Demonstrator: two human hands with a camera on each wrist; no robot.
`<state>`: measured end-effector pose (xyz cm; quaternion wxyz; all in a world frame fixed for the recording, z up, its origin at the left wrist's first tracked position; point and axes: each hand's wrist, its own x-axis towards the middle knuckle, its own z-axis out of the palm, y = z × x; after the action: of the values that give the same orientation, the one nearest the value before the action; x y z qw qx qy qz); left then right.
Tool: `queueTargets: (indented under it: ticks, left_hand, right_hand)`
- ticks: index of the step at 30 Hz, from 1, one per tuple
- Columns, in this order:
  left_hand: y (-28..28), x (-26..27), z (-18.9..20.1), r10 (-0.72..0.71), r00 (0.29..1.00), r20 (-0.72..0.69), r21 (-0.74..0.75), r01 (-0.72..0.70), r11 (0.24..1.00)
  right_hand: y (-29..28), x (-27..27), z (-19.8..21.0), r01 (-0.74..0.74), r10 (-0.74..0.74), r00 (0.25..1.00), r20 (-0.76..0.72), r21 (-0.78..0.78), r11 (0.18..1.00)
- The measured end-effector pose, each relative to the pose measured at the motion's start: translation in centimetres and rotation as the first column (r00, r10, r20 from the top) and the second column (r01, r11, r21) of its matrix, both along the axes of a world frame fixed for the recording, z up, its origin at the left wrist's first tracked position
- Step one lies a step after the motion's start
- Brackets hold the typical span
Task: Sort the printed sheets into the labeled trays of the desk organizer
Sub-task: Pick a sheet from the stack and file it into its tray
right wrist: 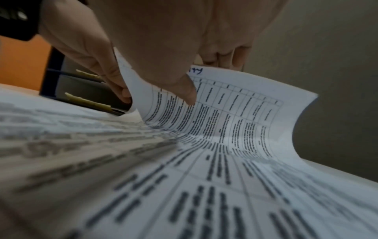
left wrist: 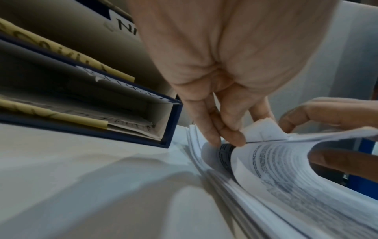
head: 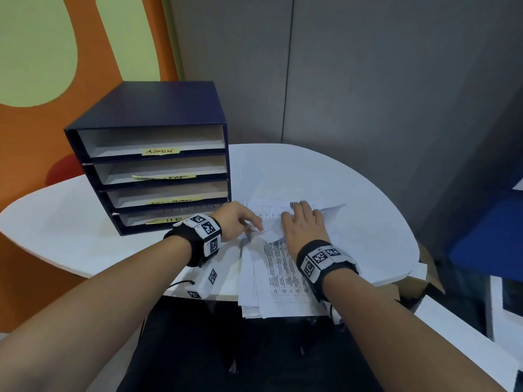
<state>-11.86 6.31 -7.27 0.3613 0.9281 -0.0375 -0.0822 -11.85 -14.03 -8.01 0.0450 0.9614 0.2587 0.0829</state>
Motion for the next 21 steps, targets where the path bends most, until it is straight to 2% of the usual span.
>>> queueTargets:
  ticks: [5,11,16,21]
  left_hand:
    - [-1.1,1.2,0.3,0.029,0.999,-0.043,-0.009,-0.029,1.0]
    - [-1.8,2.3,0.3,0.057,0.995,-0.087,0.015,-0.056,0.998]
    - [-2.4,3.6,0.9,0.108,0.994,0.018,0.279,-0.109,0.954]
    - [-3.4,5.2,1.0,0.132,0.99,-0.041,0.443,-0.1,0.891]
  right_hand:
    - [-0.5,0.6,-0.9,0.025,-0.021,0.999,-0.039,0.094,0.995]
    - [-0.8,0.5,-1.2,0.069,-0.071,0.996,-0.052,-0.043,0.997]
    - [-0.9,0.5,-1.7,0.064,-0.067,0.987,-0.149,-0.027,0.998]
    - [-1.0,-0.1,-1.9,0.059,-0.059,0.991,-0.121,0.002,0.998]
